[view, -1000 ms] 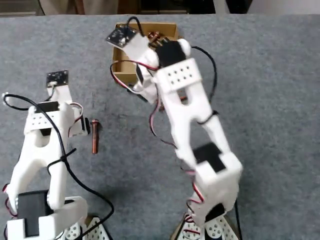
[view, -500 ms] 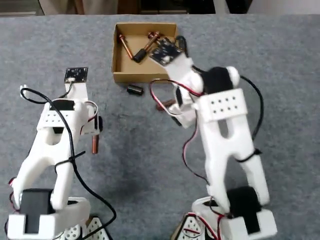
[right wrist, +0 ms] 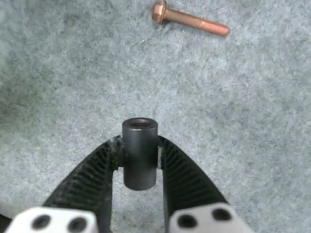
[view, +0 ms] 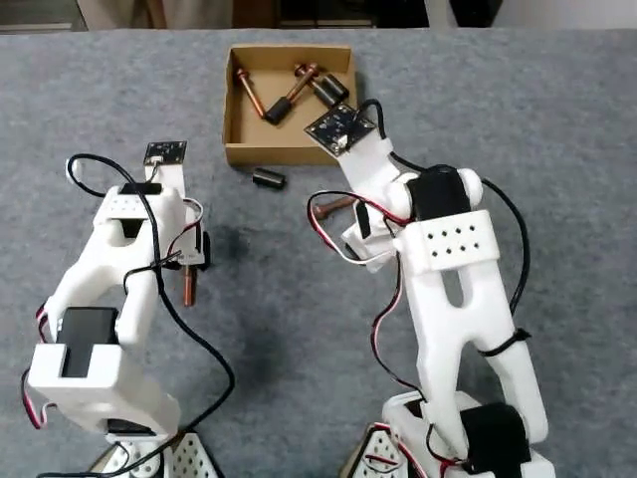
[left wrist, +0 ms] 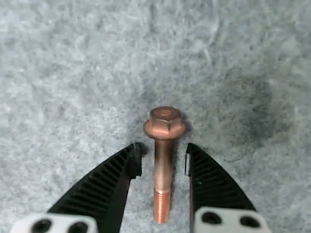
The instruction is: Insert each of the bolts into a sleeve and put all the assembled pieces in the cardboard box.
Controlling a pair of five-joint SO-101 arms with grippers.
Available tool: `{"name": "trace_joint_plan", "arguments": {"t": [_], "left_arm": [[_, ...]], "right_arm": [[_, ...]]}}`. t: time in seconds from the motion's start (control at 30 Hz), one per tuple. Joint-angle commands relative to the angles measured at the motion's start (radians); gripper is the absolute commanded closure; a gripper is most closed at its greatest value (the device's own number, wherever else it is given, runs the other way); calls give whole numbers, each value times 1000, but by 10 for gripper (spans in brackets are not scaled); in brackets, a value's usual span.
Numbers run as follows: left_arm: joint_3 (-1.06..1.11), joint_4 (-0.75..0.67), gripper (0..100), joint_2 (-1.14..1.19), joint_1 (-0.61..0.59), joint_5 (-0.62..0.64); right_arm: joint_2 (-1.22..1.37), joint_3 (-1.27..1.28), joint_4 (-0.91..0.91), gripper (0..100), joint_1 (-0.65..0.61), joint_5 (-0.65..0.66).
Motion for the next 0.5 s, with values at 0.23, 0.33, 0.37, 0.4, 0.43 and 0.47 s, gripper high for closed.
{"name": "trace_joint_plan", "arguments": {"t": [0.23,0.33,0.37,0.4,0.43,0.47], "left_arm": [[-37,-17,977,5,15,3],[-41,-12,982,-8,17,2],[-38,-9,982,-28,17,2],[-31,-9,982,-54,17,2],[-21,-9,982,-87,17,2],[-8,-9,982,-127,17,2]], "right_arm": [[-39,1,-14,997,15,0],[-41,1,-5,997,15,0],[-41,-1,9,997,13,0],[-42,-5,29,997,13,0],[-44,-7,44,997,12,0],[-54,-5,55,997,12,0]]}}
